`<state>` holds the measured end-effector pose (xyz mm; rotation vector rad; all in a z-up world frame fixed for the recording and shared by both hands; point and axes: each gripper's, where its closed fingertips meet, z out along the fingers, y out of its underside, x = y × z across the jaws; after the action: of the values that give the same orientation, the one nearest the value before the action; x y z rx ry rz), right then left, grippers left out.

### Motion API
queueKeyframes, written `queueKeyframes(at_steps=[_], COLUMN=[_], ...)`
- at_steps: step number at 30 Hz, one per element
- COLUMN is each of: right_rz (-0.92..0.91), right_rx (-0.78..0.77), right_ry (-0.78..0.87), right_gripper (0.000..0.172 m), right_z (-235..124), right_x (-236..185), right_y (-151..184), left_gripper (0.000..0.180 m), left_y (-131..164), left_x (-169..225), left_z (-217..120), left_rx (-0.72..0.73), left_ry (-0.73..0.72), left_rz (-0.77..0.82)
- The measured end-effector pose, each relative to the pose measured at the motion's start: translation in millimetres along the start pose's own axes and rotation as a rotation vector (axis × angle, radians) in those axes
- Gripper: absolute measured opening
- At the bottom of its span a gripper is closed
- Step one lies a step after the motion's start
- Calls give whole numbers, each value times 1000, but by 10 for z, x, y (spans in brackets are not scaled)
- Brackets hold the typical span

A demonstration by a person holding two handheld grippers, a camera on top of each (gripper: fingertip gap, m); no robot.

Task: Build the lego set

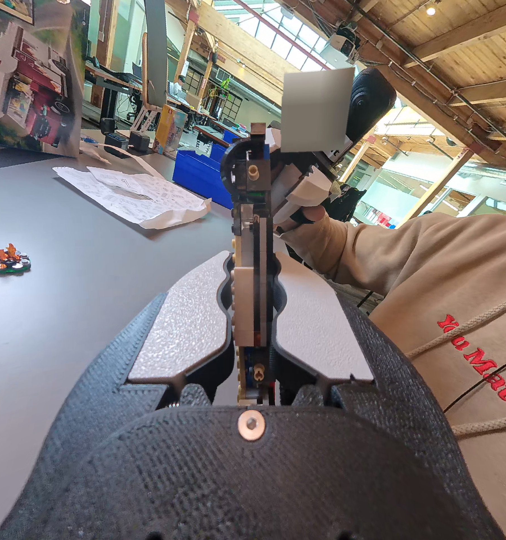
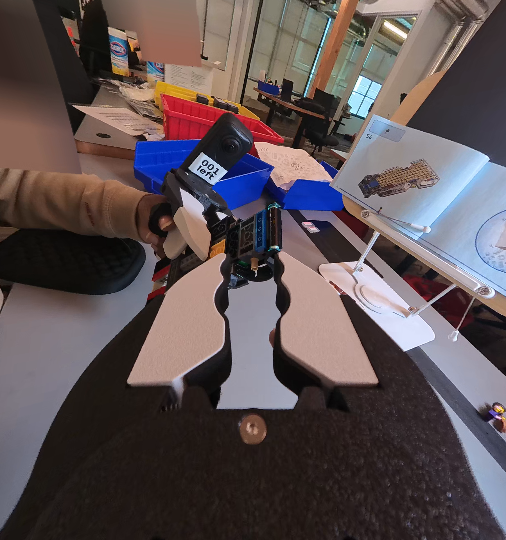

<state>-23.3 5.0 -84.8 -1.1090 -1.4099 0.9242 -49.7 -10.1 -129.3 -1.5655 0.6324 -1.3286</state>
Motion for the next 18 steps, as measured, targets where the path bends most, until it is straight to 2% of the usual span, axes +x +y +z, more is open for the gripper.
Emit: queueKeyframes(at_steps=[9,12,14,18], right_rz=[54,125,107,32], right_rx=[-21,-47,-86,-129], right_ry=[-34,-113,-141,-194], right_gripper=[38,50,54,45], right_z=[-15,32,77,154], right_x=[19,-50,-101,-272], right_y=[45,70,117,215], left_gripper=[23,23,23,23], left_y=[-23,32,68,128], left_x=[-5,-17,11,153], left_z=[-27,-10,14,85], left_rx=[1,-36,-55,-63], left_ry=[-18,-63,-86,-73], left_rz=[63,203,323,508])
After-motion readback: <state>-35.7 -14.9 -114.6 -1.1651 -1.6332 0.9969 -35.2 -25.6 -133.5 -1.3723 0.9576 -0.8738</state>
